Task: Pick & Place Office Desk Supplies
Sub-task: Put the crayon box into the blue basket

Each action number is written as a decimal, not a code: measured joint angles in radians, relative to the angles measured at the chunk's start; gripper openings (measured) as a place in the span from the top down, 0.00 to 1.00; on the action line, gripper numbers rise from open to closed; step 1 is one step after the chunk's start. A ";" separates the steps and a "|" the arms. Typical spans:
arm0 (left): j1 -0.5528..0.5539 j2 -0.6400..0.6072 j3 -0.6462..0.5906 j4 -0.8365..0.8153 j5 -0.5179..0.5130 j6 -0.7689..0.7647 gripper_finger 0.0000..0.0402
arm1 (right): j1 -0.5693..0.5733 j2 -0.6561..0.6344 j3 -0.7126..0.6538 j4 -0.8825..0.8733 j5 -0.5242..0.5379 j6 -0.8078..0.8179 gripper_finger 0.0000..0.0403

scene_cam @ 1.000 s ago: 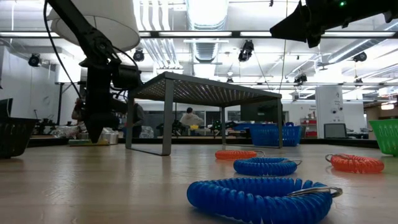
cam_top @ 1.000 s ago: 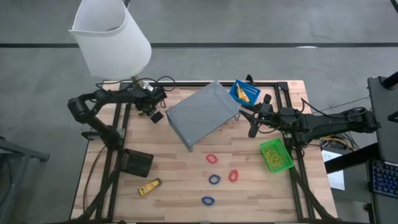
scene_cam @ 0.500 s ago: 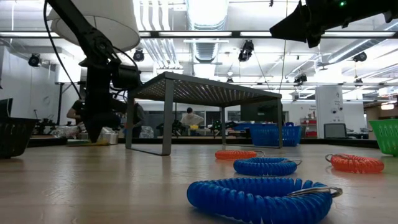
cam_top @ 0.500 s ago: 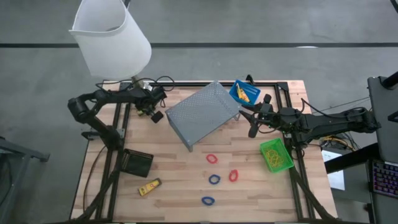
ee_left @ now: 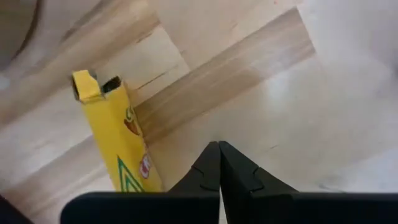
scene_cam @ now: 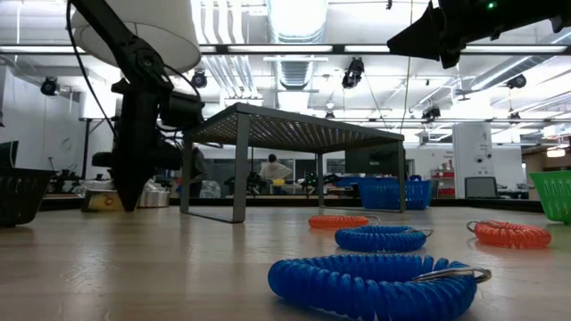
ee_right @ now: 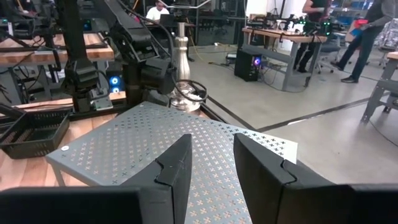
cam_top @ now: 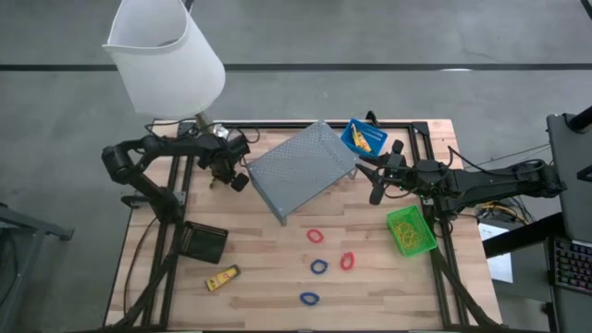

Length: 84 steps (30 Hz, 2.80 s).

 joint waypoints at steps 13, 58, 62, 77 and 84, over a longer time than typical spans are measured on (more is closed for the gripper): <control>-0.039 -0.035 0.042 -0.117 0.008 -0.084 1.00 | 0.000 0.000 0.000 -0.001 0.000 0.000 0.68; -0.013 -0.320 -0.148 -0.011 -0.186 -0.186 0.37 | 0.000 0.000 0.000 0.000 0.000 -0.001 0.71; -0.011 -0.320 -0.183 0.023 -0.185 -0.186 0.41 | 0.000 0.000 0.000 -0.001 0.000 -0.001 0.72; -0.009 -0.320 -0.214 0.052 -0.175 -0.185 0.67 | 0.000 0.000 0.000 -0.001 0.000 -0.001 0.68; -0.009 -0.320 -0.214 0.051 -0.175 -0.182 0.79 | 0.000 0.000 0.000 0.000 0.000 0.000 0.68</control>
